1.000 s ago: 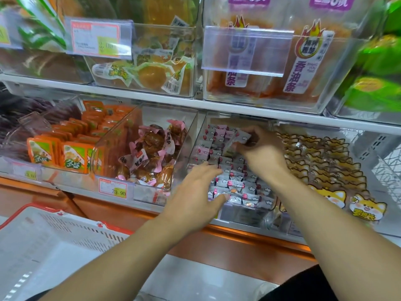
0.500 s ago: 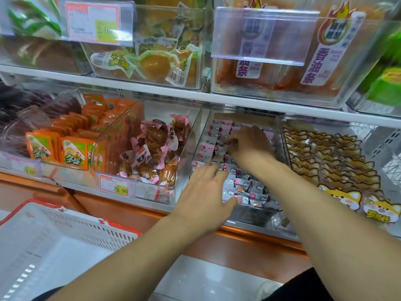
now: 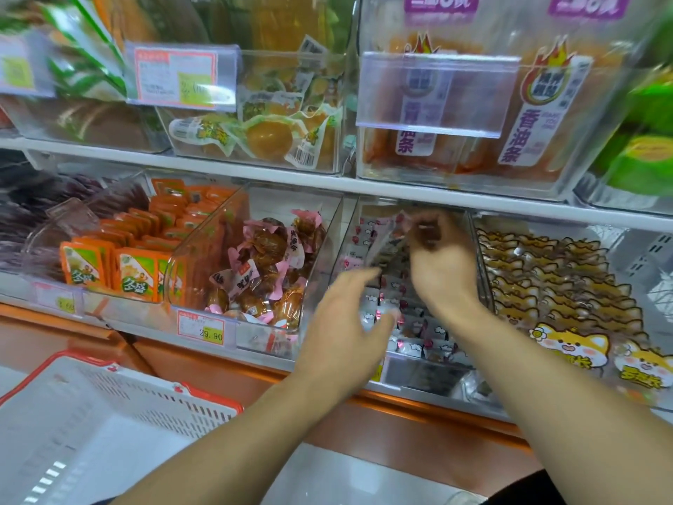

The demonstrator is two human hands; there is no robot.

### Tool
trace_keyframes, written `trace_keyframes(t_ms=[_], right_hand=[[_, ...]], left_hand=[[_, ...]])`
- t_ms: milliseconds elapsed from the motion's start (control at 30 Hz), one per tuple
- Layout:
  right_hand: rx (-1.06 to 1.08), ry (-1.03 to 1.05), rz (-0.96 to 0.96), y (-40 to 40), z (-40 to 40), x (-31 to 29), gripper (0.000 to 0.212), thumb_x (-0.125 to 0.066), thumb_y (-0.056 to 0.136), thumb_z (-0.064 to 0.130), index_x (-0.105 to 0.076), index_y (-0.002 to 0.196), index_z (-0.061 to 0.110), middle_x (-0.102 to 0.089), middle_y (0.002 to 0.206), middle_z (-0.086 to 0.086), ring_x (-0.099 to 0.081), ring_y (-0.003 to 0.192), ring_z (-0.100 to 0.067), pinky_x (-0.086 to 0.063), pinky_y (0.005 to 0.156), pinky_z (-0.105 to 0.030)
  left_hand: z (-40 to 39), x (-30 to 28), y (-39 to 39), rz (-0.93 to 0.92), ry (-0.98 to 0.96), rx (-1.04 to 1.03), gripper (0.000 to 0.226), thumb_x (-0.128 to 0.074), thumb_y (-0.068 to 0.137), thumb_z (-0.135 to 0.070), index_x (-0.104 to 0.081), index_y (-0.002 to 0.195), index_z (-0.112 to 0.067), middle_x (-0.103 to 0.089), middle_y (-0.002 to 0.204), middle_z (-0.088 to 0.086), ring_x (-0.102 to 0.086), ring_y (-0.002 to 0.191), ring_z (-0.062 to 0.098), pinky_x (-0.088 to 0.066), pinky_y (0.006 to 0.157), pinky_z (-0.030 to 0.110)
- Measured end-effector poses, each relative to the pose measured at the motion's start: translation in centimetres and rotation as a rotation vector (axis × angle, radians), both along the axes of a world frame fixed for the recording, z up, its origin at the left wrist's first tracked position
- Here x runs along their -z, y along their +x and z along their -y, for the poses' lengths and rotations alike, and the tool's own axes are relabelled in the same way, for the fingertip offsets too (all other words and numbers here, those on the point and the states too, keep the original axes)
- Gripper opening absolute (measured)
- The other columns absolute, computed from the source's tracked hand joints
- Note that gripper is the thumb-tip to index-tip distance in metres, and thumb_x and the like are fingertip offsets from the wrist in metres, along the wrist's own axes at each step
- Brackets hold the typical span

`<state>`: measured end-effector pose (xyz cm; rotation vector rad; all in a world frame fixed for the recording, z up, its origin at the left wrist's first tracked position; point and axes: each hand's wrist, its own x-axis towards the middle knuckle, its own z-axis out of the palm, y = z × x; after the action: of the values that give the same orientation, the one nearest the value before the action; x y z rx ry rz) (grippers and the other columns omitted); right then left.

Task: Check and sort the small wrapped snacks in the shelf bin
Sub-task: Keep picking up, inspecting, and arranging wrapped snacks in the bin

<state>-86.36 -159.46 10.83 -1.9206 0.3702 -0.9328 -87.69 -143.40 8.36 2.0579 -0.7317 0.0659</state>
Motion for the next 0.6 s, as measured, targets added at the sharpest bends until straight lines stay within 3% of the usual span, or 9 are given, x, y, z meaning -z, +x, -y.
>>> trace_keyframes(t_ms=[67,167,267,400,600], right_hand=[[0.023,0.16,0.057,-1.5,-0.4,-0.7,0.004,-0.065,0.097,0.02,-0.063,0.094,0.022,-0.067,0.082,0.015,-0.06,0.07,0.011,-0.042,0.061,-0.005],[-0.082,0.617,0.021,-3.8,-1.4,-1.7,0.008,-0.06,0.099,0.012,-0.068,0.1,0.015,-0.076,0.092,0.001,-0.072,0.083,-0.004,-0.058,0.074,-0.022],[-0.287,1.015,-0.023,-6.0,-2.4,-2.3,0.014,-0.052,0.1,0.002,-0.062,0.109,-0.001,-0.077,0.103,-0.013,-0.075,0.093,-0.021,-0.063,0.077,-0.031],[-0.378,1.152,-0.113,-7.4,-3.1,-2.2,0.013,-0.053,0.1,0.0,-0.06,0.11,-0.004,-0.075,0.103,-0.022,-0.077,0.084,-0.025,-0.062,0.07,-0.029],[-0.527,1.2,-0.322,-7.4,-2.6,-1.6,0.036,-0.073,0.088,0.018,-0.065,0.118,-0.002,-0.073,0.112,-0.02,-0.075,0.095,-0.033,-0.063,0.072,-0.031]], left_hand=[[-0.6,-0.9,0.2,-0.128,-0.27,-0.103,0.041,-0.072,0.092,-0.026,-0.055,0.129,-0.034,-0.063,0.124,-0.016,-0.058,0.112,-0.006,-0.048,0.094,0.013],[-2.1,-1.8,0.9,-0.29,-0.443,-0.177,0.039,-0.076,0.089,-0.028,-0.058,0.123,-0.03,-0.068,0.106,-0.014,-0.069,0.091,-0.002,-0.054,0.068,0.013],[-3.6,-2.1,1.2,-0.436,-0.485,-0.126,0.043,-0.079,0.08,-0.034,-0.064,0.119,-0.023,-0.074,0.107,-0.007,-0.074,0.089,0.009,-0.058,0.067,0.018],[-4.7,-2.0,1.0,-0.556,-0.578,-0.063,0.045,-0.079,0.07,-0.03,-0.071,0.109,-0.01,-0.078,0.099,0.011,-0.076,0.089,0.029,-0.061,0.074,0.027],[-6.1,-2.0,0.9,-0.544,-0.516,-0.067,0.041,-0.086,0.07,-0.006,-0.07,0.108,-0.012,-0.078,0.1,0.002,-0.075,0.09,0.014,-0.057,0.073,0.018]])
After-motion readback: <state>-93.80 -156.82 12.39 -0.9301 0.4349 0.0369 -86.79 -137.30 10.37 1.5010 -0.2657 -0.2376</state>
